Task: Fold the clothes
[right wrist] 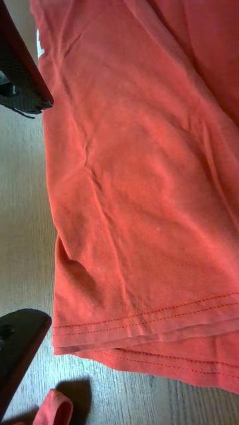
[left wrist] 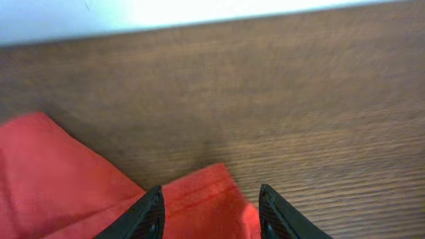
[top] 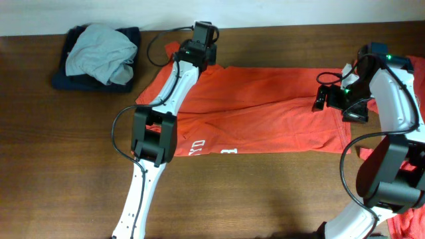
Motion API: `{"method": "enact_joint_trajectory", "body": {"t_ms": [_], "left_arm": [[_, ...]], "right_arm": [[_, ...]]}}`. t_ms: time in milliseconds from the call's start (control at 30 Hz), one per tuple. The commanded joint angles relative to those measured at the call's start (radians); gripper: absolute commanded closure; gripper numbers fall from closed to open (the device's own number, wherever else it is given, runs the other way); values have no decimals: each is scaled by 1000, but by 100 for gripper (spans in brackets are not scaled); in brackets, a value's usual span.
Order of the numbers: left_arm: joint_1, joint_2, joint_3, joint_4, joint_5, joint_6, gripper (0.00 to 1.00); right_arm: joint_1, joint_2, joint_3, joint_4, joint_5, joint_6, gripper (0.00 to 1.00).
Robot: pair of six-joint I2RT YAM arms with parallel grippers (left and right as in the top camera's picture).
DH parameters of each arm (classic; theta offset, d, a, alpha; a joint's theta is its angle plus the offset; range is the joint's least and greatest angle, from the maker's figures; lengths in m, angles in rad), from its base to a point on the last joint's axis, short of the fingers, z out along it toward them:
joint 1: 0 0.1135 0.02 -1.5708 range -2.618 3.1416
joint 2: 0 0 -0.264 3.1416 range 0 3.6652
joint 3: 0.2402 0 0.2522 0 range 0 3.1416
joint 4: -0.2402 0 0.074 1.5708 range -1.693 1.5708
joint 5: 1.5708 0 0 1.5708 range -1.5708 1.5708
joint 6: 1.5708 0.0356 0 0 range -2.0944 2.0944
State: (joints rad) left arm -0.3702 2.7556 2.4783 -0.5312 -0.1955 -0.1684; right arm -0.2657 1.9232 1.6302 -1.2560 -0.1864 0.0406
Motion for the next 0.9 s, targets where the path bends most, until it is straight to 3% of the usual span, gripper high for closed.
{"method": "enact_joint_trajectory", "body": {"t_ms": [0, 133, 367, 867], "left_arm": [[6, 50, 16, 0, -4, 1, 54], [6, 50, 16, 3, -4, 1, 63], [6, 49, 45, -2, -4, 2, 95], [6, 49, 269, -178, -5, 2, 95]], "right_arm": [[5, -15, -4, -3, -13, -10, 1], [5, -15, -4, -3, -13, -10, 1], [5, -15, -4, -3, -13, -11, 1], [5, -15, -4, -3, -13, -10, 1]]}}
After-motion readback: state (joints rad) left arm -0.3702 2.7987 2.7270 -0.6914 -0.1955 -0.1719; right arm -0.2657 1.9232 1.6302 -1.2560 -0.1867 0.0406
